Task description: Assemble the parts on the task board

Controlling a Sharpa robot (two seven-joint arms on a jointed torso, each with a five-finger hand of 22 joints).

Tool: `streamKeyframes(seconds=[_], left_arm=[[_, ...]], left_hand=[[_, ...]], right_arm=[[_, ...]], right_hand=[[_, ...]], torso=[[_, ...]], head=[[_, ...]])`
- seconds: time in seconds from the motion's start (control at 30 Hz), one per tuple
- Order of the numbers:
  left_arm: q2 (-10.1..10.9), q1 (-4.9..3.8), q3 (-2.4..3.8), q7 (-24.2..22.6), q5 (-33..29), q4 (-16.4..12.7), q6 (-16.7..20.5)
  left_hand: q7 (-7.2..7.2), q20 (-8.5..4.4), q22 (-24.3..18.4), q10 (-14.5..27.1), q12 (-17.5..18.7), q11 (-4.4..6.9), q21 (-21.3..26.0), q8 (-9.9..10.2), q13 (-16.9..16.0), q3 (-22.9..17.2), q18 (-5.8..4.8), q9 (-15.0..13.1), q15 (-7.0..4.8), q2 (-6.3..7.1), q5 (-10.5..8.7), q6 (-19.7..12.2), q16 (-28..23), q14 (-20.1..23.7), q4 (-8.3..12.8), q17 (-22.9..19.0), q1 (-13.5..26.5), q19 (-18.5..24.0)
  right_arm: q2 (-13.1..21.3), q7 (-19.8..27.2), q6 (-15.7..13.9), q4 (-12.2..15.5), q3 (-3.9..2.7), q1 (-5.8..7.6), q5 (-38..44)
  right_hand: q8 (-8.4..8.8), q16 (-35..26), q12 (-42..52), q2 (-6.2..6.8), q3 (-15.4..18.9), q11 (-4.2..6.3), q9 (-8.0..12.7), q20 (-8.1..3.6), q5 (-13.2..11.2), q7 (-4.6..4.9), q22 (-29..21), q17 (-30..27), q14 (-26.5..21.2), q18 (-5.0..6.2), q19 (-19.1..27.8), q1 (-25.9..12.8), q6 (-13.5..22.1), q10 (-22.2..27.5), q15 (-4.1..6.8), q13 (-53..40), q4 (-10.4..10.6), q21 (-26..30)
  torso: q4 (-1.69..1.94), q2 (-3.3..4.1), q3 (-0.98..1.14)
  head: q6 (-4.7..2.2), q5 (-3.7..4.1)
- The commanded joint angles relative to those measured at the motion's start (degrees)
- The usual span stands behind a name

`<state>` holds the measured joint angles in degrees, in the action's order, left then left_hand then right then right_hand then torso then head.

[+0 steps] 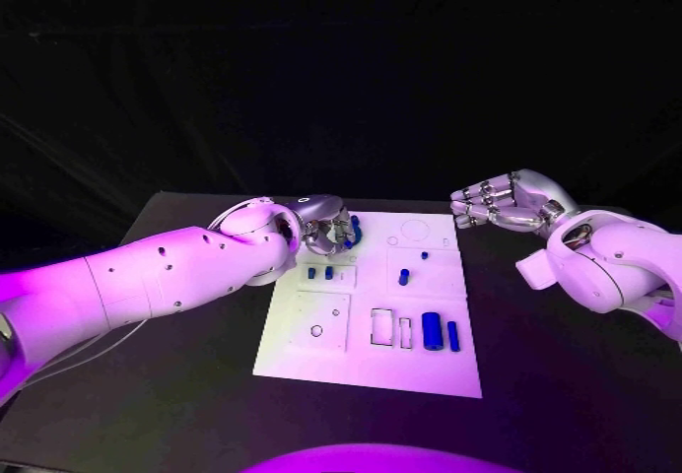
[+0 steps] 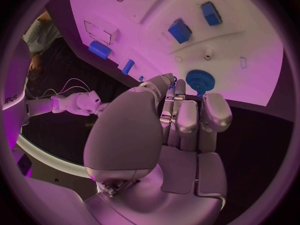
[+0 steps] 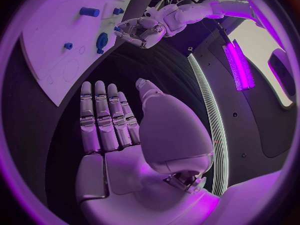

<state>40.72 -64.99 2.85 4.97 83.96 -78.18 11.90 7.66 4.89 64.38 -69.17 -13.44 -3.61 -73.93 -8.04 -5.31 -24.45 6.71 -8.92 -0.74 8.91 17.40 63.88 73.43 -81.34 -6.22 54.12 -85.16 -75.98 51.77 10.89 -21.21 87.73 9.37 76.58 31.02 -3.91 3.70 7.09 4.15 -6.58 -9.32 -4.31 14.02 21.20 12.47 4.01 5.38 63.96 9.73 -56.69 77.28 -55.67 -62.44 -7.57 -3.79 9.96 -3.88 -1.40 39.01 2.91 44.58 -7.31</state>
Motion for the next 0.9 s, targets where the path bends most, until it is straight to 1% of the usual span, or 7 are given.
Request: streamKeyframes(seconds=[0.03,0.17,0.37,0.53,0.63,0.73,0.9], left_arm=[[1.1,-0.15,0.16,-0.3,-3.2,-1.0,0.4],[2.4,-0.18,0.24,-0.1,-3.8,-1.2,-0.2],[3.4,-0.17,0.26,0.1,-4.3,-1.1,-1.1],[3.4,-0.07,0.25,0.3,-4.1,-0.4,-1.7],[3.2,0.09,0.24,0.4,-3.7,0.1,-1.8],[3.0,0.22,0.23,0.5,-3.2,0.7,-2.0],[2.9,0.33,0.21,0.8,-2.8,1.5,-2.7]], left_hand=[[0.02,0.01,0.1,-0.4,0.2,0.07,-0.3,-0.2,-0.1,-0.2,-1.02,-0.1,-0.05,-0.02,-0.34,0.2,0.2,-0.4,0.1,0.2,0.4,-0.4],[0.04,-0.02,0.1,-0.4,0.3,0.06,-0.3,-0.2,-0.1,-0.1,-1.03,-0.1,-0.05,0.04,-0.33,0.3,0.1,-0.4,0.2,0.0,0.4,-0.5],[0.05,-0.03,0.2,-0.4,0.4,0.05,-0.4,-0.1,-0.1,-0.1,-1.04,0.0,-0.05,0.10,-0.34,0.3,0.1,-0.4,0.2,-0.1,0.5,-0.5],[0.06,-0.03,0.2,-0.5,0.4,0.05,-0.4,-0.1,-0.1,-0.1,-1.05,0.0,-0.05,0.11,-0.34,0.3,0.0,-0.4,0.2,-0.2,0.5,-0.5],[0.06,-0.03,0.2,-0.5,0.4,0.05,-0.4,-0.1,-0.1,-0.1,-1.05,0.0,-0.05,0.11,-0.34,0.3,0.0,-0.4,0.2,-0.2,0.5,-0.5],[0.05,-0.04,0.2,-0.5,0.4,0.06,-0.4,-0.1,-0.1,-0.1,-1.05,0.0,-0.05,0.10,-0.34,0.3,0.0,-0.4,0.2,-0.4,0.6,-0.5],[0.05,-0.04,0.2,-0.5,0.4,0.06,-0.4,-0.1,-0.1,-0.1,-1.05,0.0,-0.05,0.10,-0.34,0.3,0.0,-0.4,0.2,-0.4,0.6,-0.5]], right_arm=[[0.0,0.4,0.3,0.2,-0.02,-0.02,0.5],[0.1,0.4,0.3,0.2,-0.02,-0.02,0.5],[0.3,0.4,0.3,0.4,-0.02,-0.02,0.6],[0.3,0.4,0.3,0.3,-0.02,-0.03,0.6],[0.2,0.5,0.4,0.3,-0.02,-0.03,0.6],[0.2,0.5,0.4,0.3,-0.02,-0.05,0.6],[0.2,0.5,0.3,0.3,-0.01,-0.06,0.6]], right_hand=[[-0.18,0.0,0.3,-0.66,0.0,0.05,-0.1,0.14,0.4,-0.04,-0.1,-0.1,0.0,0.90,0.5,0.1,-0.4,0.3,0.14,0.1,-0.3,0.1],[-0.18,0.0,0.3,-0.66,0.0,0.05,-0.1,0.14,0.4,-0.04,-0.1,-0.1,0.0,0.90,0.5,0.1,-0.4,0.3,0.14,0.1,-0.3,0.1],[-0.19,0.0,0.4,-0.81,0.0,0.07,-0.1,0.14,0.4,-0.06,-0.1,-0.1,0.0,0.90,0.5,0.1,-0.4,0.3,0.15,0.1,-0.2,0.1],[-0.19,0.0,0.4,-0.81,0.0,0.07,-0.1,0.14,0.4,-0.06,-0.1,-0.1,0.0,0.90,0.5,0.1,-0.4,0.3,0.15,0.1,-0.2,0.1],[-0.19,0.0,0.4,-0.81,0.0,0.07,-0.1,0.14,0.4,-0.06,-0.1,-0.1,0.0,0.90,0.5,0.1,-0.4,0.3,0.15,0.1,-0.2,0.1],[-0.19,0.0,0.4,-0.86,-0.1,0.07,-0.1,0.14,0.4,-0.07,-0.1,-0.1,0.1,0.90,0.5,0.1,-0.4,0.3,0.15,0.1,-0.2,0.1],[-0.20,0.0,0.5,-0.90,-0.1,0.08,-0.1,0.14,0.4,-0.08,-0.1,-0.1,0.1,0.90,0.5,0.1,-0.4,0.3,0.16,0.1,-0.2,0.1]], torso=[[-0.04,0.02,-0.03],[-0.02,-0.04,-0.09],[-0.08,-0.01,-0.06],[-0.09,-0.02,-0.12],[-0.15,-0.04,-0.02],[-0.12,-0.04,-0.06],[-0.17,-0.01,-0.01]], head=[[-0.06,-0.16],[0.03,-0.07],[0.10,-0.26],[0.18,-0.44],[0.22,-0.49],[0.28,-0.46],[0.31,-0.56]])
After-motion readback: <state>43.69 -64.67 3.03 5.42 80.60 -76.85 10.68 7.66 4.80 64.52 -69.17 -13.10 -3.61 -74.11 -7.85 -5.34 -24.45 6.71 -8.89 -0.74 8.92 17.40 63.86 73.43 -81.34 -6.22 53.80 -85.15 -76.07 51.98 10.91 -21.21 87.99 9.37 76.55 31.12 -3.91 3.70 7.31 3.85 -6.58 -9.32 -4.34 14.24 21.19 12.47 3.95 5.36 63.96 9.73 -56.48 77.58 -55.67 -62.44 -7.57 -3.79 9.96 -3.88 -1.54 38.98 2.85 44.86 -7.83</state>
